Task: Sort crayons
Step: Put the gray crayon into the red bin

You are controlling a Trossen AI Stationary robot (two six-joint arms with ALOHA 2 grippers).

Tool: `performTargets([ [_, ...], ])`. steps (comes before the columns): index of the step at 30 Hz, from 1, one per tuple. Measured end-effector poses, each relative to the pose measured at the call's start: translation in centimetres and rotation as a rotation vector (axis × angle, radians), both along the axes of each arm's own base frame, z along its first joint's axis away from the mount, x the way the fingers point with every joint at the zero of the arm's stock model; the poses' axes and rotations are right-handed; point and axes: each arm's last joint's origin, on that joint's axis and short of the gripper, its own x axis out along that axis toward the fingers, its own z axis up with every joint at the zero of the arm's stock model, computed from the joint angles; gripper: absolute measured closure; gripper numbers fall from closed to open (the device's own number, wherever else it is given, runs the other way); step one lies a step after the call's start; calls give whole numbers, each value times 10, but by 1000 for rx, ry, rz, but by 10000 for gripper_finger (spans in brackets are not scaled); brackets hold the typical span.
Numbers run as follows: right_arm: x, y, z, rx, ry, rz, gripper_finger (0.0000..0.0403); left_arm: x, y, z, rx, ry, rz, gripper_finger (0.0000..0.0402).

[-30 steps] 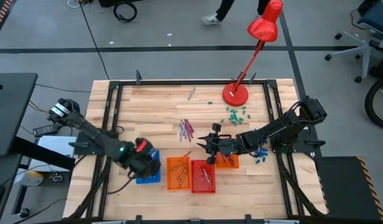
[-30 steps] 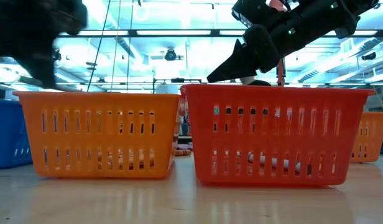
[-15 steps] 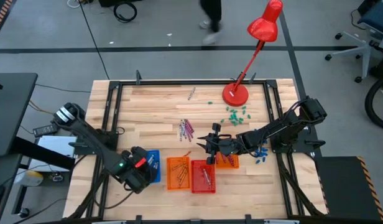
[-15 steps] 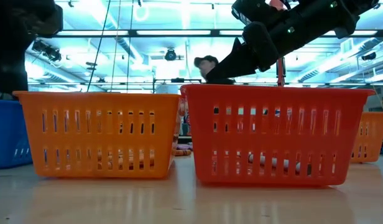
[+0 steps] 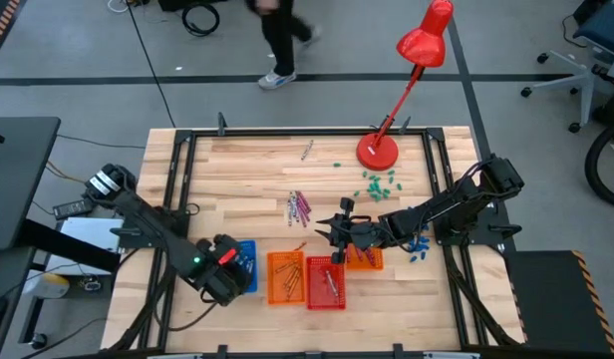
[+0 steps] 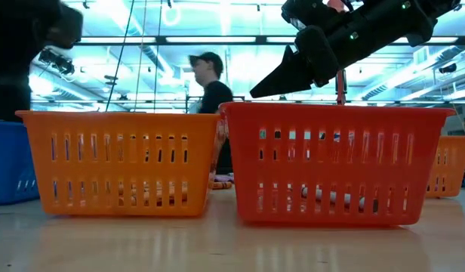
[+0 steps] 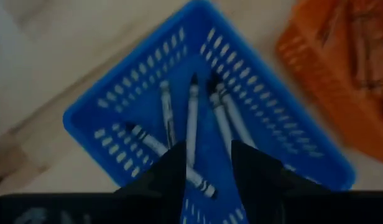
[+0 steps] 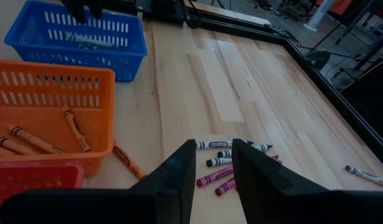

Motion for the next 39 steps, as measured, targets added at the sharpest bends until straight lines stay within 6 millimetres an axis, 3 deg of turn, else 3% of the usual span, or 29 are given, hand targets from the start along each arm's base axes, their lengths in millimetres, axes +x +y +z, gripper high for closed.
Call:
performTargets([
  [10,-1,0,-2,7,14,-7,293,28,30,5,132,-85,-72,261],
  [19,2,-17,-5,97,45,-12,293,47,65,12,670,-74,-246,260],
  [26,13,-65,-19,225,72,-119,293,56,95,13,950,172,-432,260],
  [29,21,-91,-16,230,54,-197,293,56,108,2,1102,309,-517,260],
  [31,26,-108,-10,233,42,-244,293,55,120,-7,1104,367,-577,260],
  [35,31,-138,-1,283,40,-292,293,53,144,-27,1008,275,-702,260],
  [39,25,-165,0,325,112,-357,293,47,159,-23,1023,101,-720,260],
])
